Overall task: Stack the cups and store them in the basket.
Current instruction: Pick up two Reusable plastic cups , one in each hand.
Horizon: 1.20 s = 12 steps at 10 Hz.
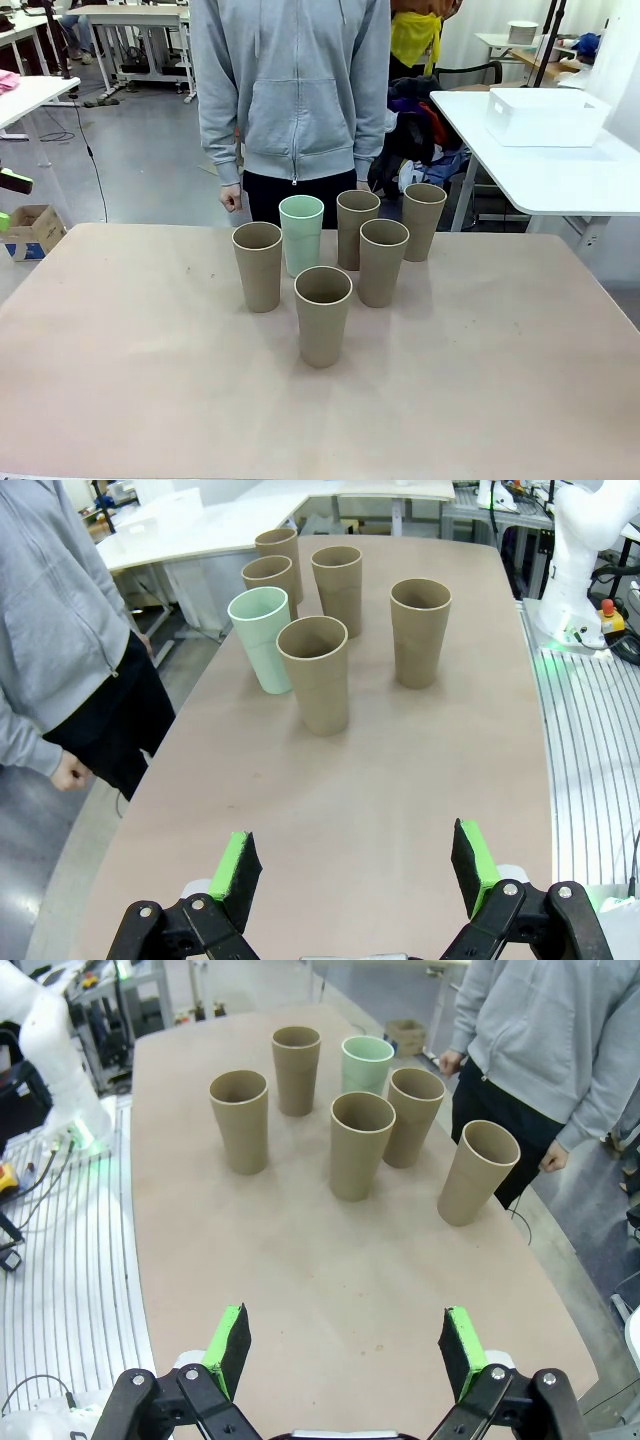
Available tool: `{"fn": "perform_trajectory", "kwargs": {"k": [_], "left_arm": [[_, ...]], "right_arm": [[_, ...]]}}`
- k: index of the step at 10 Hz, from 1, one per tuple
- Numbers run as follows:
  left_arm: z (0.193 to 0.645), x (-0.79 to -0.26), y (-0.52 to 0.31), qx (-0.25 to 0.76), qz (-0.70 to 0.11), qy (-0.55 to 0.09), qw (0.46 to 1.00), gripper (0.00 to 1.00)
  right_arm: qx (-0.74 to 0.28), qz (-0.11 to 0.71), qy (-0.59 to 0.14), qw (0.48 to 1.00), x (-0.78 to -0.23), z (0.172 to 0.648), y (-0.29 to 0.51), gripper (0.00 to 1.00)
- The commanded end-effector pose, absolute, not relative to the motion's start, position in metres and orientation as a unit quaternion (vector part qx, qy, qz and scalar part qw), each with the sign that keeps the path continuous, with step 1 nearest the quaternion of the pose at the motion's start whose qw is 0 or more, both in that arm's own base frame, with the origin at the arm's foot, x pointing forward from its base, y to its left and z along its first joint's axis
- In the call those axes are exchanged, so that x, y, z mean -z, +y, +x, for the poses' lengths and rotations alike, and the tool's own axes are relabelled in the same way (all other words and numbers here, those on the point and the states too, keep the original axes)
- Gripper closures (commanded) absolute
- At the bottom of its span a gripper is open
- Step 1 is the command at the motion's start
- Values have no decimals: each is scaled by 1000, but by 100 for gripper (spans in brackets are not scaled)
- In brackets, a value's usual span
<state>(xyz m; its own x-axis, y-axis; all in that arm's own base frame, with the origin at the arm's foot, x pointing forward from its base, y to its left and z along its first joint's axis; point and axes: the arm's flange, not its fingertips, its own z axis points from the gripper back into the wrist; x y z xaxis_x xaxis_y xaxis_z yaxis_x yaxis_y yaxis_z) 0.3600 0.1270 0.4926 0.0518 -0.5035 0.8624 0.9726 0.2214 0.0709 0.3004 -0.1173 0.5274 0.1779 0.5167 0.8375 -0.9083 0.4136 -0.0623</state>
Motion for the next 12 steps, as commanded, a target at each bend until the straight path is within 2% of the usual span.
{"fn": "perform_trajectory", "kwargs": {"k": [1, 4, 6, 8, 10, 12], "left_arm": [[360, -495, 127, 553, -291, -412, 662, 0], [360, -493, 127, 554, -287, -409, 666, 0], [410, -467, 124, 537, -342, -390, 665, 0], [447, -448, 121, 533, -371, -389, 653, 0], [474, -415, 108, 536, -418, -393, 619, 0], [493, -379, 88, 521, -448, -418, 594, 0]], "right_arm": [[-492, 236, -430, 719, -528, 302, -118, 0], [-488, 235, -416, 730, -527, 300, -117, 0], [-480, 232, -404, 743, -530, 387, -92, 0], [-512, 299, -383, 708, -523, 467, -78, 0], [-522, 318, -398, 685, -493, 532, -79, 0], [-521, 346, -422, 656, -445, 572, -89, 0]]}}
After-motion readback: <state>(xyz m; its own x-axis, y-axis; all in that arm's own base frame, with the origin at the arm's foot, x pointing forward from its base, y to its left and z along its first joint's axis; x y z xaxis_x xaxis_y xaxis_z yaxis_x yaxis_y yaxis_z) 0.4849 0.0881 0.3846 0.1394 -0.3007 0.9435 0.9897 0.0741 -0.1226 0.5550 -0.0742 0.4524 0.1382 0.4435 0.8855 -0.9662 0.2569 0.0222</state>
